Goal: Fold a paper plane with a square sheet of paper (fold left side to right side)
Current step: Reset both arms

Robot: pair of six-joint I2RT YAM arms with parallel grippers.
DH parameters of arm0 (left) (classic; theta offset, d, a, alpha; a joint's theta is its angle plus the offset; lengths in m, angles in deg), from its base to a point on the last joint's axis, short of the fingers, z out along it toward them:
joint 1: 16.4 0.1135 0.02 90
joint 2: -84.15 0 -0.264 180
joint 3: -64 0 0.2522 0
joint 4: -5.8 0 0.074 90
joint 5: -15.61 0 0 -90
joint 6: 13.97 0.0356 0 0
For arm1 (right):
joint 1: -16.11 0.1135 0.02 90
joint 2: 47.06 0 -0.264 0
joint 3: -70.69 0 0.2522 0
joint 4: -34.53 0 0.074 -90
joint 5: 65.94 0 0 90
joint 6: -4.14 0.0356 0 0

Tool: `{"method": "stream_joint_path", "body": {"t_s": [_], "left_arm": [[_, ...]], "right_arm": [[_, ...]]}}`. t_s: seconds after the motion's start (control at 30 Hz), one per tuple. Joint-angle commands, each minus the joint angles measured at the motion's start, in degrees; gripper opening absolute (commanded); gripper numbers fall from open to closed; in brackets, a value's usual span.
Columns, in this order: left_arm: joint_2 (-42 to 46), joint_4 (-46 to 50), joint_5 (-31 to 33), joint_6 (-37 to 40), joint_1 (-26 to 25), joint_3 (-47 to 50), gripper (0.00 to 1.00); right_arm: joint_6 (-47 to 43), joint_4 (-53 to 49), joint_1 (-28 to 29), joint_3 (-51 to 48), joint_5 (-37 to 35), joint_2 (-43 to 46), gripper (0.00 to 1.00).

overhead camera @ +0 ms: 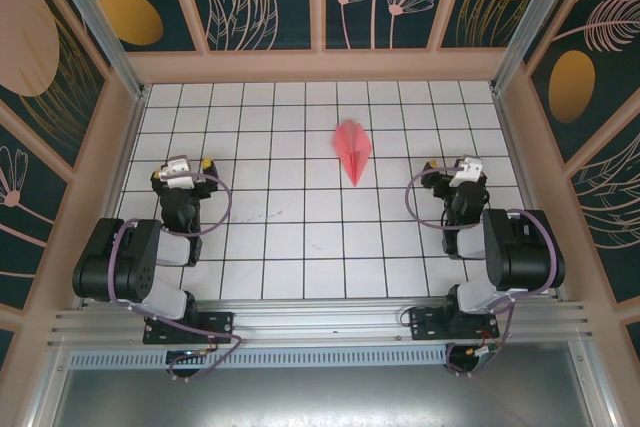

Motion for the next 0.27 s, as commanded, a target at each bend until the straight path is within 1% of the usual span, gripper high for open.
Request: {"method": "stream_joint_path", "body": {"t_s": [0.0, 0.23], "left_arm": [[-0.1, -0.3, 0.0, -1.2, 0.3, -0.5, 0.99], [-0.1, -0.4, 0.0, -1.2, 0.3, -0.5, 0.99]], "right_arm": [[-0.6, 3.0, 0.0, 0.1, 1.2, -0.3, 0.99], [-0.6, 3.0, -0.1, 0.1, 1.2, -0.4, 0.99]]}}
